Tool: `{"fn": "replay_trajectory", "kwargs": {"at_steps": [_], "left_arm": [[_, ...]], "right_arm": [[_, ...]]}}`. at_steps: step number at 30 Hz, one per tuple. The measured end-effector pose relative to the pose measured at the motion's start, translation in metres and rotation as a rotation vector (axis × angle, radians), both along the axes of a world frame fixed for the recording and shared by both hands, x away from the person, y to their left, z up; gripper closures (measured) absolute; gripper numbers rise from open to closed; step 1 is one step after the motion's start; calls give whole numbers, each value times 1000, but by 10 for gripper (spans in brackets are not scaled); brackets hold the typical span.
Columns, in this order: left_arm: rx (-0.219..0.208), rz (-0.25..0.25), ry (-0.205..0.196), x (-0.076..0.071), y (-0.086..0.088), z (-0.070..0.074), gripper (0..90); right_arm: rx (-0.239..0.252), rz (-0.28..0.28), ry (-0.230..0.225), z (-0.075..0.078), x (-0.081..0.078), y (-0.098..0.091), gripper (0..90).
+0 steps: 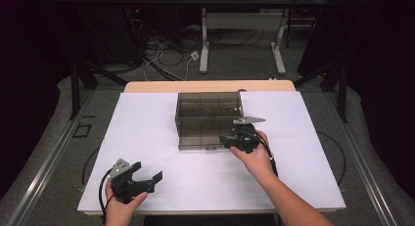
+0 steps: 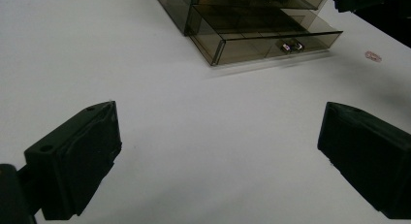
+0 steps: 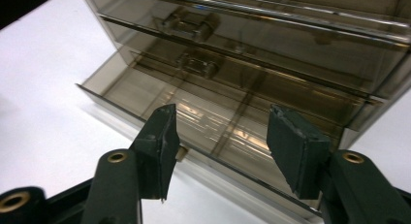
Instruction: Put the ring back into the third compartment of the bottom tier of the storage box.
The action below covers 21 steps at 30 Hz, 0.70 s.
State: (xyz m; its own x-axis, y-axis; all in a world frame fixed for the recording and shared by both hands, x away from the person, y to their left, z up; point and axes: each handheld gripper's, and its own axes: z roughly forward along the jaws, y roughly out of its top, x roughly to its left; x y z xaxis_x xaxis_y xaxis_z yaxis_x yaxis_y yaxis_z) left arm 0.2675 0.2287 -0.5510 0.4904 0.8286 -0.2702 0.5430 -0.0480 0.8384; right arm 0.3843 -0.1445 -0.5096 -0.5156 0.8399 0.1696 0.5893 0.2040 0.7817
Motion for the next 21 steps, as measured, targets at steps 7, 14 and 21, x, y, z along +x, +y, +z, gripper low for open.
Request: {"fn": "replay_trajectory", "kwargs": {"at_steps": [7,14,21], "left_arm": [[-3,0,2,0,0,0,18],[-3,-1,1,0,0,0,19],[-4,-3,2,0,0,0,19]], "right_arm": [[-16,-67,73,-1,9,-8,541],[-64,-124,132,0,17,-12,607],[-84,-191,182,-4,25,-13,665]]}}
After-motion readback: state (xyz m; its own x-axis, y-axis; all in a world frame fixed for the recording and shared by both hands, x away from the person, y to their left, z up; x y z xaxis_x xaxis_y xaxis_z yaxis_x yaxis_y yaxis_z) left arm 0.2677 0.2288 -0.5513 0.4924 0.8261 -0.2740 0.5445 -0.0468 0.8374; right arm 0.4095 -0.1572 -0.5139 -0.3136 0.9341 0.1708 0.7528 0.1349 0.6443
